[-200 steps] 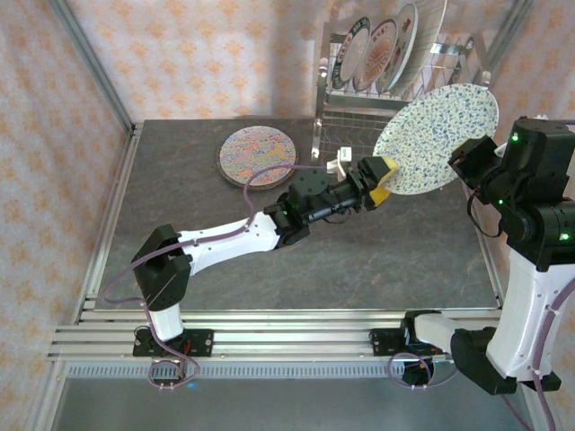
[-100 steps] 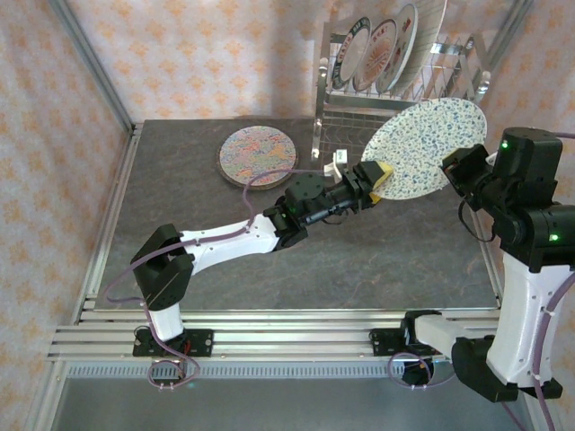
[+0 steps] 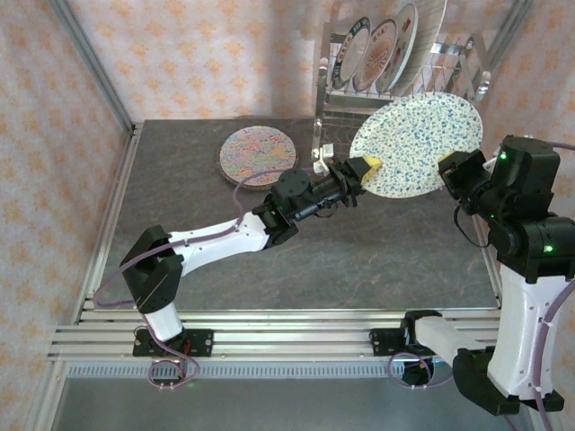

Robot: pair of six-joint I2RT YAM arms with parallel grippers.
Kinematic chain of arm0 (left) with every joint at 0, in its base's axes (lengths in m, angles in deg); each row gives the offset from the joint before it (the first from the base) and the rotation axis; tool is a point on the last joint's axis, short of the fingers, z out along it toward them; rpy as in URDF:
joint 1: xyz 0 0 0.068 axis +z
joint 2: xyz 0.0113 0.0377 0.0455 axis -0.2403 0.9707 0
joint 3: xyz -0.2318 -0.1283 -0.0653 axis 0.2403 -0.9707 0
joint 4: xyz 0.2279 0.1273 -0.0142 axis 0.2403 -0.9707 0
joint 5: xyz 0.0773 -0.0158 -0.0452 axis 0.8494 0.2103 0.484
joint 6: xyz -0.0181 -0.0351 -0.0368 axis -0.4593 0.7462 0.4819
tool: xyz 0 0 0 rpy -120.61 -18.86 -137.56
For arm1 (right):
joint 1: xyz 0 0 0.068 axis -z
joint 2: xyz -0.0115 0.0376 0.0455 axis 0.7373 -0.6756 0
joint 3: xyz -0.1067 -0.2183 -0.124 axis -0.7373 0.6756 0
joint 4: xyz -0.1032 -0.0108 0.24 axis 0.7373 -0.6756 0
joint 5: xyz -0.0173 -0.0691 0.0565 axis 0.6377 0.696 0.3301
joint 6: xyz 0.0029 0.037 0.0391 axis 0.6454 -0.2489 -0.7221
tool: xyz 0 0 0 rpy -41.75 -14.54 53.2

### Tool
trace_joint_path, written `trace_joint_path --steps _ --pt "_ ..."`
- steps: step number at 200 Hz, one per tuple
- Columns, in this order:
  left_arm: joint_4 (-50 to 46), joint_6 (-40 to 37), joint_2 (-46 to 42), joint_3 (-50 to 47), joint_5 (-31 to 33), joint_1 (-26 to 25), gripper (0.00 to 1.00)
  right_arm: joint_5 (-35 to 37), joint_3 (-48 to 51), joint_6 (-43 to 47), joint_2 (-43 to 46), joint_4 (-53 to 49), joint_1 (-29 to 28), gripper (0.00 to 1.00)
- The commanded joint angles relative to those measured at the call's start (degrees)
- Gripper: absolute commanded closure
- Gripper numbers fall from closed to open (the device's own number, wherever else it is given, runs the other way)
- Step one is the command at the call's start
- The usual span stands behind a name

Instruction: Unload the plates from the dish rack

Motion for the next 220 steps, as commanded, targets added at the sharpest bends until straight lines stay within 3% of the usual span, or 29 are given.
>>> trace_joint_path --steps 1,43,82,124,161,194,220 --pt "1.2 -6.26 -1.27 -1.38 -1.2 0.27 1.0 1.89 0.22 0.81 -0.02 0.29 0.04 0.86" --pt "0.68 -7.06 -2.52 -2.3 -3.45 0.86 1.0 3.92 -1.33 2.93 -0.32 -2.85 0.06 0.46" --pt "-3.03 -9.68 -5.55 -3.83 -5.18 2.32 1.0 6.67 -6.08 8.41 -1.65 -6.34 0.04 0.26" --pt "-7.01 -14.29 -7.55 -4.53 -5.16 4.55 1.0 1.74 -9.58 16.61 -2.74 -5.75 0.04 0.22" --pt "-6.94 -18.14 -6.45 -2.5 -2.28 6.12 1.0 -4.33 -5.91 22.01 -0.41 -0.4 0.04 0.21" --pt "-11.44 -23.12 -6.5 -1.16 -4.7 7.38 1.0 -8.26 -2.66 25.98 1.29 5.34 0.04 0.2" --pt "-14.59 -26.1 -8.17 -2.26 -8.44 8.27 1.0 -7.04 -0.18 30.88 2.62 8.44 0.0 0.2"
